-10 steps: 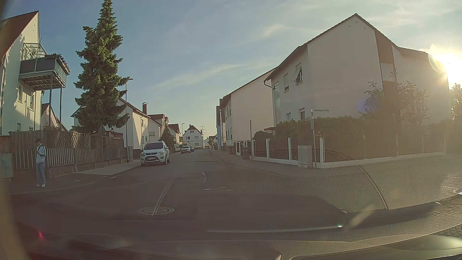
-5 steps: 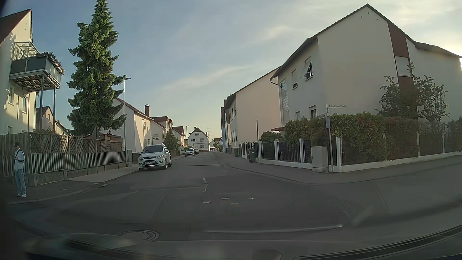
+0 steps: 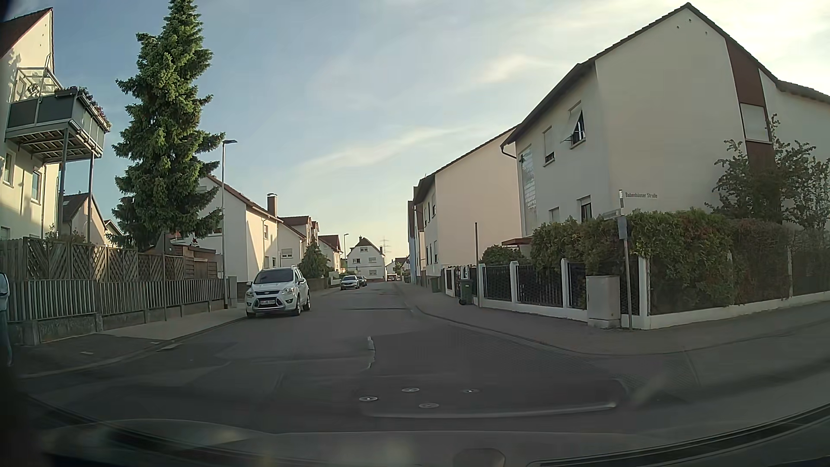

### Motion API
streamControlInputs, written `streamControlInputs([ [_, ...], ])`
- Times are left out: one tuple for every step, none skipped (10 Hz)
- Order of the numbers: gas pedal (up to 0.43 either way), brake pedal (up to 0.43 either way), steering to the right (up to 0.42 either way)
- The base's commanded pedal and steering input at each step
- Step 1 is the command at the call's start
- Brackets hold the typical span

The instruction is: Follow the waypoints while adhering to traffic rules and regulations

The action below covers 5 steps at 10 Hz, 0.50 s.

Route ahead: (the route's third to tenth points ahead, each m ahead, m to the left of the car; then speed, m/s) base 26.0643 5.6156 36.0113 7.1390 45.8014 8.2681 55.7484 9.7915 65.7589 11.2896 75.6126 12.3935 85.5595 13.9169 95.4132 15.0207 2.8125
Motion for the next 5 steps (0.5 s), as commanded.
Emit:
streamControlInputs([
  [0.008,0.03,-0.054],
  [0.098,0.03,-0.053],
  [0.13,0.03,-0.049],
  [0.138,0.037,-0.047],
  [0.157,0.03,-0.044],
])
